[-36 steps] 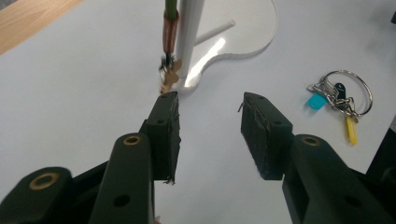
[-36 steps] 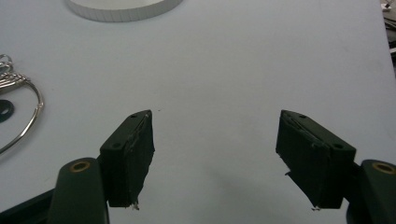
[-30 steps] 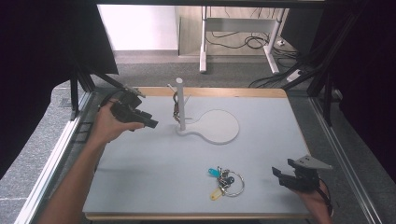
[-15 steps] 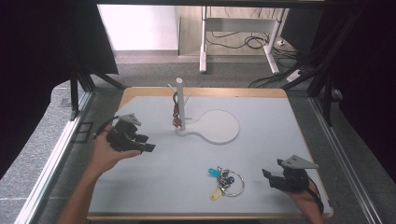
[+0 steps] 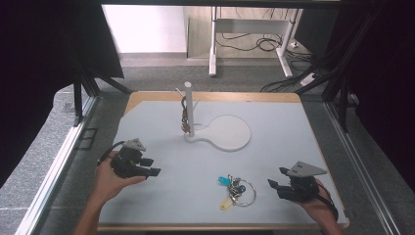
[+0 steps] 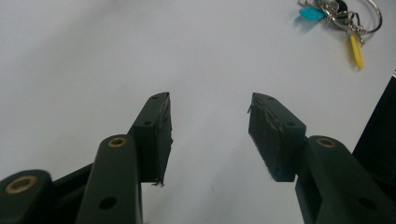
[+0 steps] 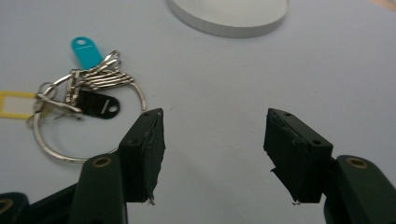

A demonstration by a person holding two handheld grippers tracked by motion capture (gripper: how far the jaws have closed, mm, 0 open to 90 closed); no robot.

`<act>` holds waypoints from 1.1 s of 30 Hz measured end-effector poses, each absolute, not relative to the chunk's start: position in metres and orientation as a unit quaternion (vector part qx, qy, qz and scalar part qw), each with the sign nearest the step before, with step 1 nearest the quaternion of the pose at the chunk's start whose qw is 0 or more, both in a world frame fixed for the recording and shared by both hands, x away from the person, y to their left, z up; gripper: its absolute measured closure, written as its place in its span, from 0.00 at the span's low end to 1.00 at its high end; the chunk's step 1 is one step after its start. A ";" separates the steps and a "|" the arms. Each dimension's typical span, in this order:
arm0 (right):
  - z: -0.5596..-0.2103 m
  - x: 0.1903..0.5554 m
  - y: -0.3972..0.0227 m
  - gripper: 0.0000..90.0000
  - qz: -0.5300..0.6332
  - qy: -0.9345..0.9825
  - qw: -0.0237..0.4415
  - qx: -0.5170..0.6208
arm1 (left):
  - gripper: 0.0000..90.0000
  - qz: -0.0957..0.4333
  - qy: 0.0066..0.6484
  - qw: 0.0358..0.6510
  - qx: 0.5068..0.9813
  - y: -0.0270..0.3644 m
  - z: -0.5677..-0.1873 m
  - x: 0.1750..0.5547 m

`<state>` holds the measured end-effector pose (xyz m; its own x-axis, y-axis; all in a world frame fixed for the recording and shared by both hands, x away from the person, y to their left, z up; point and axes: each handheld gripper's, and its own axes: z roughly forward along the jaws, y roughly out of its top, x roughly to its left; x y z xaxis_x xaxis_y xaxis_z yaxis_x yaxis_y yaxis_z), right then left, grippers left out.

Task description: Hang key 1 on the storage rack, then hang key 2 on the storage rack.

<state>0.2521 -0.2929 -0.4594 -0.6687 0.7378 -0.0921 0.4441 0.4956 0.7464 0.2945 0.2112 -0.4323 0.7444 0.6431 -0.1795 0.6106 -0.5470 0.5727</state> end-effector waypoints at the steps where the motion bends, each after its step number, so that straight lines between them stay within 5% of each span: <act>1: -0.457 0.253 -0.292 0.44 0.356 0.845 0.202 0.345 | 0.55 0.026 0.356 0.313 0.880 0.210 -0.433 0.294; 16: -0.426 0.266 -0.259 0.61 0.290 0.925 0.078 0.235 | 0.54 0.027 0.353 0.305 0.884 0.206 -0.441 0.283; 33: -0.457 0.267 -0.197 0.71 0.194 0.972 -0.025 0.134 | 0.54 0.024 0.333 0.296 0.895 0.189 -0.461 0.273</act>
<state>0.2674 -0.1973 -0.4575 -0.9630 0.2499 0.1011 0.2696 0.8894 0.3693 0.2732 0.1891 -0.4614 0.7765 0.6109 -0.1543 0.5823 -0.6021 0.5463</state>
